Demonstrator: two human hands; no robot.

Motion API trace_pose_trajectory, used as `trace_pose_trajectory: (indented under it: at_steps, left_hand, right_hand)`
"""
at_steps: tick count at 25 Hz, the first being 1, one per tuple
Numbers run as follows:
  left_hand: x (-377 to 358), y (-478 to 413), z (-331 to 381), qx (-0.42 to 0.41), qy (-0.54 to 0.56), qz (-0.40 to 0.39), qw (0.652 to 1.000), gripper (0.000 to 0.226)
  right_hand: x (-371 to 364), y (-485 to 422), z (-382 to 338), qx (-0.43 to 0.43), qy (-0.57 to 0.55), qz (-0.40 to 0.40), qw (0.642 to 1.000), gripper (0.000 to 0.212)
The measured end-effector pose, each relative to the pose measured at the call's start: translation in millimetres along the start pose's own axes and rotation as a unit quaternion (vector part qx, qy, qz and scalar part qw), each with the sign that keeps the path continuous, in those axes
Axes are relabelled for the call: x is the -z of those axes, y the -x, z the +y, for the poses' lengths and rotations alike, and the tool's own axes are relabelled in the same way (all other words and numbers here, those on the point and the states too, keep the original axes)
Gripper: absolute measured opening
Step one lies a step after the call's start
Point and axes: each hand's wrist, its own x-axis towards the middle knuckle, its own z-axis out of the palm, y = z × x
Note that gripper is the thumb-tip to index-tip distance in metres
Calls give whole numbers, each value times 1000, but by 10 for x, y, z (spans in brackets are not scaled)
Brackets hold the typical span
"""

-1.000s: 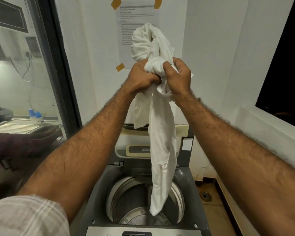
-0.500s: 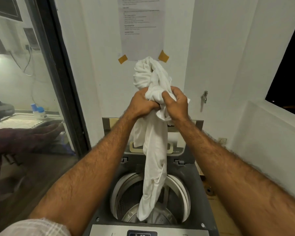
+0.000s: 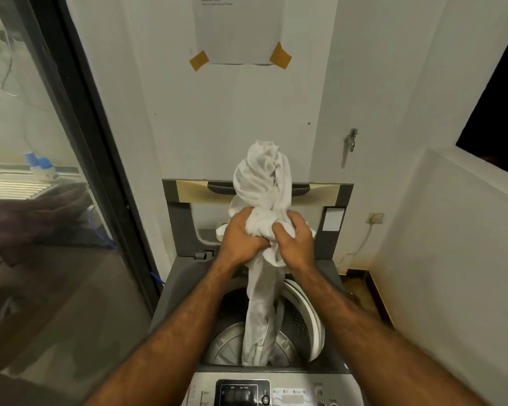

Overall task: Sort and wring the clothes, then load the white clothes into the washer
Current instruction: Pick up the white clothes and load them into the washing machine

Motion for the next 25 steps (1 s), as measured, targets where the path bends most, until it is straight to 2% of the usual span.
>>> trace_pose_trajectory:
  at_steps: [4,9,12,14,17,18,22,25]
  left_hand:
    - [-187,202,-419,-12,21,12,1000,63]
    - [-354,252,-1003,23,-26,13,999,62]
    - [-426,183,-1602,60,-89,-22,994,55]
    - [-436,181,-1755,76,-135,-59,986,55]
    - [-315,398,-1341,132,-272,-148,942,98]
    - [-290,438,-1332,163,-297,-164,926,104]
    - [-226,586,-1588,226,-293,-161,915,77]
    - [-298,656,-1673,214,-246,-115,938,50]
  right_hand:
    - [32,178,304,-4,-11,-10,1000,39]
    - [-25,266,649,-42,23,-25,999,42]
    - [-37,315,818,-75,63,-65,993,53]
    - [-33,349,935,-95,113,-86,985,56]
    - [-33,403,1065,-142,285,-127,939,53]
    - [-32,419,1135,-153,332,-141,920,55]
    - [-3,504,1336,-193,367,-163,895,43]
    - [32,573,1427,-214,363,-160,893,29]
